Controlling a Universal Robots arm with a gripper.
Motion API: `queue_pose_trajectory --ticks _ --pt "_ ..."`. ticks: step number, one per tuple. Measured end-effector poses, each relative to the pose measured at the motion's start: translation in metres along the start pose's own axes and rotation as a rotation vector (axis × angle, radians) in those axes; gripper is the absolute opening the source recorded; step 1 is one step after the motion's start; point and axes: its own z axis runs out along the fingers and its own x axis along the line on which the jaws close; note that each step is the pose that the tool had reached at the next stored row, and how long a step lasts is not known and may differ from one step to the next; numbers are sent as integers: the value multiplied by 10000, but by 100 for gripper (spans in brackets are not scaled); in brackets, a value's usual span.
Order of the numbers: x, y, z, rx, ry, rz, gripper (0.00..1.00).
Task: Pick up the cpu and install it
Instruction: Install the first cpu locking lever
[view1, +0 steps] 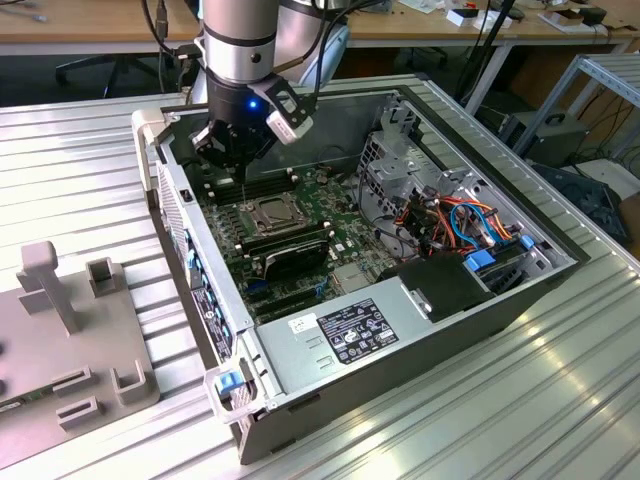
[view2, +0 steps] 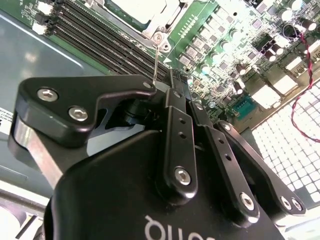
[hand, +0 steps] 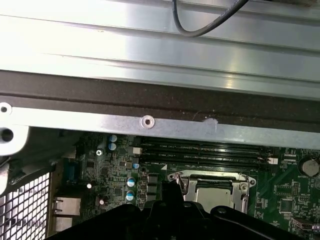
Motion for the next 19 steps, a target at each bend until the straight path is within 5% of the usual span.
queue_pose_trajectory --ticks 10,14,19 --pt "-67 -6 21 2 -3 53 11" --pt "-162 -14 38 4 -4 88 11" --pt "-359 -32 75 5 -4 104 11"
